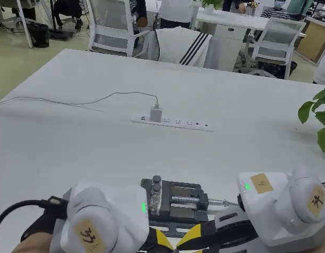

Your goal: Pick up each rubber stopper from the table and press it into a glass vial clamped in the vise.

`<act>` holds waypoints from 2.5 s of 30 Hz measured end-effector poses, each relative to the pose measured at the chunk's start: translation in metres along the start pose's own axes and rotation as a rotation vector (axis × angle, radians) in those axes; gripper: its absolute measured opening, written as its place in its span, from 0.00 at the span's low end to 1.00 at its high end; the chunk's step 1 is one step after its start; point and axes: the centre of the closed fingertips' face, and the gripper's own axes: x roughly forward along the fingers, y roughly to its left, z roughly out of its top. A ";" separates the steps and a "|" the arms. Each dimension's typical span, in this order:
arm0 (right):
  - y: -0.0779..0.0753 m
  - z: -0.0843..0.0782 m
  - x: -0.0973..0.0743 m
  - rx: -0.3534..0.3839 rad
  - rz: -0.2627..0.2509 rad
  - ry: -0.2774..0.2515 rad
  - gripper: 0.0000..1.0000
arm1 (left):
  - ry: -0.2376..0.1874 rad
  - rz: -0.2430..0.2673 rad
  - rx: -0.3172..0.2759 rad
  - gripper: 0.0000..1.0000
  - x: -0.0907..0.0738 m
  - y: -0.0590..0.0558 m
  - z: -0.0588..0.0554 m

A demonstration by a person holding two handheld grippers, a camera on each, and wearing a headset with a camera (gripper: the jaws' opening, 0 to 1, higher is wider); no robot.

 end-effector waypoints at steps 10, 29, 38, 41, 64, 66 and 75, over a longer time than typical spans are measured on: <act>0.000 -0.003 0.000 -0.003 -0.007 0.009 0.07 | -0.008 0.002 -0.032 0.03 0.002 -0.002 0.001; 0.001 -0.006 0.000 -0.022 -0.005 0.032 0.06 | -0.016 0.001 -0.007 0.04 0.006 -0.004 -0.001; 0.000 -0.006 -0.001 -0.024 -0.005 0.033 0.06 | -0.022 0.005 -0.007 0.04 0.006 -0.003 0.000; 0.001 -0.006 0.000 -0.024 -0.004 0.033 0.06 | -0.021 0.005 -0.014 0.04 0.006 -0.003 0.000; -0.003 -0.006 0.000 -0.025 -0.008 0.036 0.06 | -0.021 0.068 -0.008 0.27 0.006 0.007 -0.008; -0.004 -0.007 -0.001 -0.026 -0.009 0.038 0.06 | -0.027 0.086 -0.018 0.33 0.006 0.011 -0.008; -0.004 -0.008 -0.001 -0.025 -0.007 0.045 0.06 | -0.048 0.150 -0.070 0.54 0.000 0.025 -0.017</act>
